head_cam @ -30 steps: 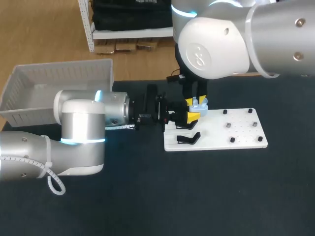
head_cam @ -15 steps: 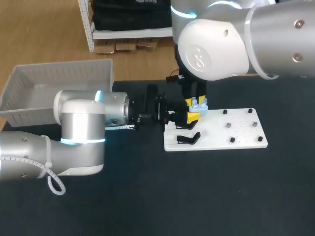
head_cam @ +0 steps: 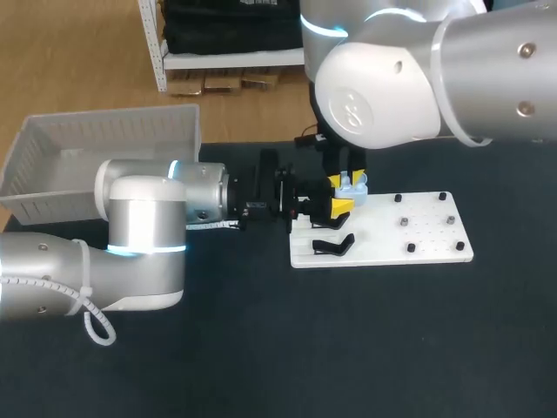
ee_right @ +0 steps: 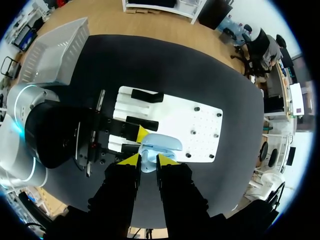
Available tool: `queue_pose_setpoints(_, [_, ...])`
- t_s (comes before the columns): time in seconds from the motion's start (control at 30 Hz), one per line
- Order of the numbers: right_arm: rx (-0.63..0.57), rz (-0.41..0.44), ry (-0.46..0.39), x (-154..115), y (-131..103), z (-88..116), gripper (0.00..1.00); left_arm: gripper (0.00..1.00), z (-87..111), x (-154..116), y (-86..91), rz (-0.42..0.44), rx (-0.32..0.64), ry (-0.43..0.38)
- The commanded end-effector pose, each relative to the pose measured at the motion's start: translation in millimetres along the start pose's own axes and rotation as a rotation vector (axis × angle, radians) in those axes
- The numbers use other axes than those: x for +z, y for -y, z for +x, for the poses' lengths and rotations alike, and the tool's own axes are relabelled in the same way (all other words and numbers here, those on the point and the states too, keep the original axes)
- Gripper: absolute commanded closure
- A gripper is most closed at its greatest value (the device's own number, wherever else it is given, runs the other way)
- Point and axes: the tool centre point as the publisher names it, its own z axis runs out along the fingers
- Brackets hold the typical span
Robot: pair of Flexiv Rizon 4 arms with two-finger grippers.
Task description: Pick up each earbud case from the left stands, insert the matching earbuds, close the lid, and place the case in the box.
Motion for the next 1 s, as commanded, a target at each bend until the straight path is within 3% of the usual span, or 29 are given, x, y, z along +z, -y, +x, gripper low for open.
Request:
queue_pose_setpoints(0.03, [-0.009,0.009,0.005,0.1,-2.4,1.3,1.00,1.00,0.5,0.4,1.7,-0.007,0.003,0.002])
queue_pose_setpoints(0.6, [-0.071,0.037,-0.005,1.5,-5.5,3.6,0.98,1.00,0.5,0.4,1.7,-0.007,0.003,0.002])
queue_pose_setpoints(0.67, [-0.064,0.037,0.000,1.4,-4.8,3.8,0.75,1.00,0.5,0.4,1.7,-0.007,0.003,0.002])
queue_pose_setpoints(0.8, [-0.044,0.025,0.019,-0.1,-3.4,3.3,0.56,1.00,0.5,0.4,1.7,-0.007,0.003,0.002])
queue_pose_setpoints(0.87, [-0.039,0.022,0.024,-0.9,-2.7,3.0,0.51,1.00,0.5,0.4,1.7,-0.007,0.003,0.002])
queue_pose_setpoints(1.0, [-0.026,0.010,0.036,-3.4,-0.8,2.9,0.51,1.00,0.5,0.4,1.7,-0.007,0.003,0.002])
